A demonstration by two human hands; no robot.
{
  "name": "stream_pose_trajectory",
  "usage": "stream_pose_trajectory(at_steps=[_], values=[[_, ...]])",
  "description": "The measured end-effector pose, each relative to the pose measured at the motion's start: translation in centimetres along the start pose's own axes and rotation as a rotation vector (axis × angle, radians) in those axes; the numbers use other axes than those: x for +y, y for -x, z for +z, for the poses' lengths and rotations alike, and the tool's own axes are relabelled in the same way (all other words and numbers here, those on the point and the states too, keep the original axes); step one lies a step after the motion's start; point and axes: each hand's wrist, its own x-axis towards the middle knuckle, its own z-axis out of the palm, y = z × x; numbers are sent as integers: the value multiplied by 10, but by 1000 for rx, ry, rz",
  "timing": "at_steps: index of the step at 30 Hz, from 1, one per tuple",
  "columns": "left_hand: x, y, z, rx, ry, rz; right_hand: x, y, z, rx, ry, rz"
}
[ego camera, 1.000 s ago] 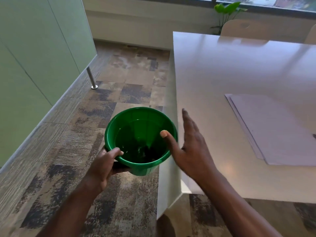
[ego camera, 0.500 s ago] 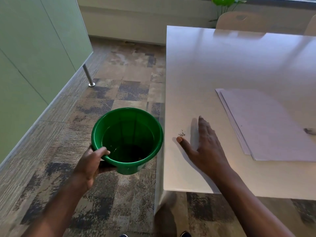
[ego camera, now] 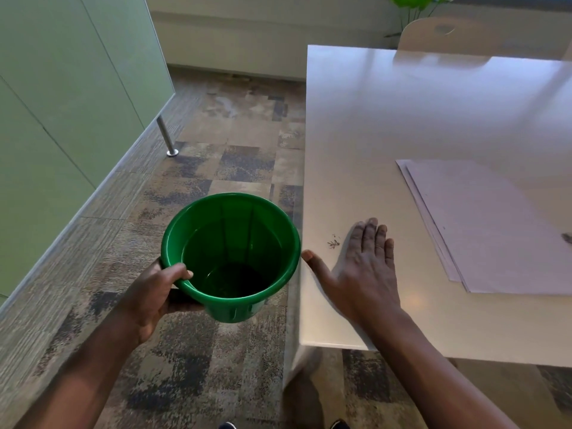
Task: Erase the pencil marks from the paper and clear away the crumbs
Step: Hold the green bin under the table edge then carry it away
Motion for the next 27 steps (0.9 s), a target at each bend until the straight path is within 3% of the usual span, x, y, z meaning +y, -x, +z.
stream_pose_trajectory(at_steps=[9,27], values=[[9,-10,-8,-16,-156,3,-35,2,12,-43,-13,-13],[-25,-37,2,44,-292,-27,-35,0,15,-30,13,-12]])
